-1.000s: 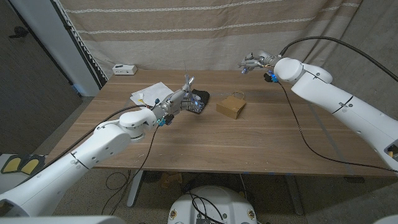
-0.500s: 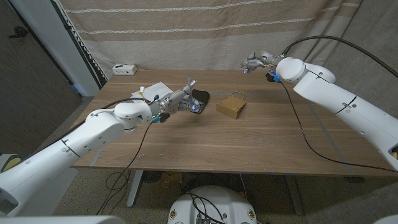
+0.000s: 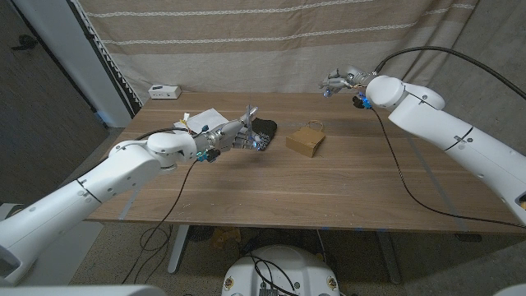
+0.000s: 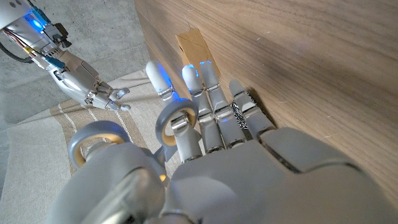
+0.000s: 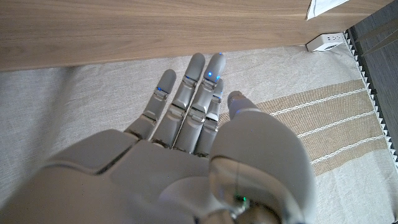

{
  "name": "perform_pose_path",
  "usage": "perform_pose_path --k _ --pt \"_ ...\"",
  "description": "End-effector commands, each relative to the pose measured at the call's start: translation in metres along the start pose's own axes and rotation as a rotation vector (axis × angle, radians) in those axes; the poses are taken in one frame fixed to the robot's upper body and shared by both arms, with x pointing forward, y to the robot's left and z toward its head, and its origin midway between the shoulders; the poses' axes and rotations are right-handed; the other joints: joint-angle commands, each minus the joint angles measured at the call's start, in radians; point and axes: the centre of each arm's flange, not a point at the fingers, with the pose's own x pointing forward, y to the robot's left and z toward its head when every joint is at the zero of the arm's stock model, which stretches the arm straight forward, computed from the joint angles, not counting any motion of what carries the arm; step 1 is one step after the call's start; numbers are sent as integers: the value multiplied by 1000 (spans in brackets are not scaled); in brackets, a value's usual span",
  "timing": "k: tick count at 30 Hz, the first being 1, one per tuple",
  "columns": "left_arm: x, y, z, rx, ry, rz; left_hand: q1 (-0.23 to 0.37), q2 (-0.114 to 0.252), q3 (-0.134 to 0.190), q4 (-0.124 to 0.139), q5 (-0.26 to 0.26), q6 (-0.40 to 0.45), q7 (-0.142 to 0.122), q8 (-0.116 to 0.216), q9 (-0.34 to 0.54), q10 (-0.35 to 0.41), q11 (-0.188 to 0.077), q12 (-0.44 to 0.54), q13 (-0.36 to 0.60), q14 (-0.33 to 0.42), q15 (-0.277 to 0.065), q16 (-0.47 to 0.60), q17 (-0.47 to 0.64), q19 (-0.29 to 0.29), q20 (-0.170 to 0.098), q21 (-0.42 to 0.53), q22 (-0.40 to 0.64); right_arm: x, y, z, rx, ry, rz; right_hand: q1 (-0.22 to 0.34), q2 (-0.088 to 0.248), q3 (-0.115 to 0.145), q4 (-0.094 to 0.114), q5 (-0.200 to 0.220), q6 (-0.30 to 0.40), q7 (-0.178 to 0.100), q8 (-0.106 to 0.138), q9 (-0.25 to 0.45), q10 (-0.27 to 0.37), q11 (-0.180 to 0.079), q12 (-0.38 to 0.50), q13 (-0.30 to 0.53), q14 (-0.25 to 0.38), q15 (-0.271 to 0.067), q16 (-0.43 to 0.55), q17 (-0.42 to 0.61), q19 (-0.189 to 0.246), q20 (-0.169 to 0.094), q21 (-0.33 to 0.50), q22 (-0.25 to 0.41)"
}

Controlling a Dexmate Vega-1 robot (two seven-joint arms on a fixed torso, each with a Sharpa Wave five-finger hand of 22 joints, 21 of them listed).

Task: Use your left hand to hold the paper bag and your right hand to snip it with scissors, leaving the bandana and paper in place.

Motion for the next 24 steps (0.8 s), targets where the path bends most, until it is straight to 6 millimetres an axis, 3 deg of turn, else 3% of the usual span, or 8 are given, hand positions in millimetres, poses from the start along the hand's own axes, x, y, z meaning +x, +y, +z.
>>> perform_pose_path --k 1,4,5,8,14,24 --pt "-1 10 5 102 37 10 -141 -129 -91 8 -2 223 203 26 27 3 -3 6 12 -8 3 4 6 -7 -1 -6 2 1 -1 2 -3 2 -6 -8 3 -4 0 4 4 3 6 1 3 1 6 1 -4 -111 7 5 5 3 -4 4" --pt "2 12 7 151 74 -19 -163 -128 -92 10 -3 216 199 46 63 -30 -7 -16 -4 -35 8 -4 0 -15 -1 -12 3 1 -2 2 -4 5 -7 -8 3 -4 -1 4 2 2 5 1 2 2 7 2 -5 -112 7 6 5 4 -5 4" --pt "2 13 8 169 83 -27 -173 -128 -92 10 -3 197 199 41 68 -52 4 -32 -16 -48 9 -8 -3 -18 2 -15 3 1 -3 2 -6 5 -7 -8 4 -4 0 4 4 3 6 0 3 1 7 1 -5 -111 7 6 5 4 -5 4" --pt "5 14 13 212 110 -58 -200 -127 -92 11 -2 162 198 38 91 -104 -2 -48 -10 -99 18 -29 -16 -39 7 -28 3 1 -4 1 -5 8 -6 -8 4 -5 -1 4 1 3 5 0 3 1 7 0 -4 -111 9 7 7 4 -6 4" --pt "9 16 13 203 107 -82 -224 -126 -91 13 -1 107 197 17 96 -123 5 -68 -29 -120 21 -37 -25 -47 10 -36 0 0 -5 -1 -4 17 -1 -12 1 -7 0 3 -1 6 4 -1 0 3 7 -1 -13 -110 2 3 8 9 -8 4" --pt "9 14 15 200 73 -48 -238 -125 -89 10 2 114 202 28 116 -104 0 -61 -29 -101 18 -22 -25 -39 6 -35 0 -2 -5 -4 -5 23 -1 -14 1 -9 -1 3 -3 8 5 -1 -3 2 8 -2 -17 -109 2 4 8 13 -12 3"
